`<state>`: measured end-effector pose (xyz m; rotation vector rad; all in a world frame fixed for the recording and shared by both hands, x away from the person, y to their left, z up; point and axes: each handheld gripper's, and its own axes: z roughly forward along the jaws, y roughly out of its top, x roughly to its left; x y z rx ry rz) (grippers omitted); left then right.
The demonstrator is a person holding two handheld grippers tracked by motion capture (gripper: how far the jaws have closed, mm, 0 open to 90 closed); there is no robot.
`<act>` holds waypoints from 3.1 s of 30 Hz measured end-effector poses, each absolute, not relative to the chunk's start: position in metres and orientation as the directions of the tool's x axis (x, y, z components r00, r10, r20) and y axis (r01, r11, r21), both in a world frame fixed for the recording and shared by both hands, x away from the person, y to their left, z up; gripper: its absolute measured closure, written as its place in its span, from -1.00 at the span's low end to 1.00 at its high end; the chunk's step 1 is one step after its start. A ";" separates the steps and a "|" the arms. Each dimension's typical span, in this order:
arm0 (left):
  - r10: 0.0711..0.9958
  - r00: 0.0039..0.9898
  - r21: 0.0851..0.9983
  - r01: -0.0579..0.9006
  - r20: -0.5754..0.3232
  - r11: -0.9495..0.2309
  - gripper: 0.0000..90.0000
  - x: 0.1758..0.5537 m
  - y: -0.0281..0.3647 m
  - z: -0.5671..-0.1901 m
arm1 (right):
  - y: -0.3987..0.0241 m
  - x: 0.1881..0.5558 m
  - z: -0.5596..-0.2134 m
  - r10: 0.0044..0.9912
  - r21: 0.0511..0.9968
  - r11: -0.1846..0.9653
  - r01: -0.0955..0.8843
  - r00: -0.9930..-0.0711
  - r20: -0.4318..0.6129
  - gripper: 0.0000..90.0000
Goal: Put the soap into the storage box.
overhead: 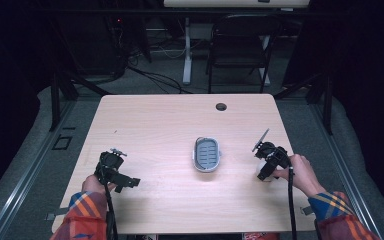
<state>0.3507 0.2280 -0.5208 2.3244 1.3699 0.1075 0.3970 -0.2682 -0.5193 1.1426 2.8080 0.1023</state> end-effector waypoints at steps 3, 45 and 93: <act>0.848 0.507 0.408 0.814 -0.152 -0.413 -1.00 0.351 0.228 -0.521 | -0.265 0.400 -0.518 0.700 0.117 0.713 0.692 -0.712 -0.057 -0.47; 0.847 0.508 0.407 0.814 -0.155 -0.414 -1.00 0.351 0.228 -0.521 | -0.228 0.432 -0.494 0.641 0.103 0.767 0.633 -0.760 -0.108 -0.47; 0.846 0.509 0.402 0.816 -0.158 -0.416 -1.00 0.351 0.228 -0.522 | -0.182 0.454 -0.456 0.582 0.122 0.813 0.569 -0.801 -0.143 -0.47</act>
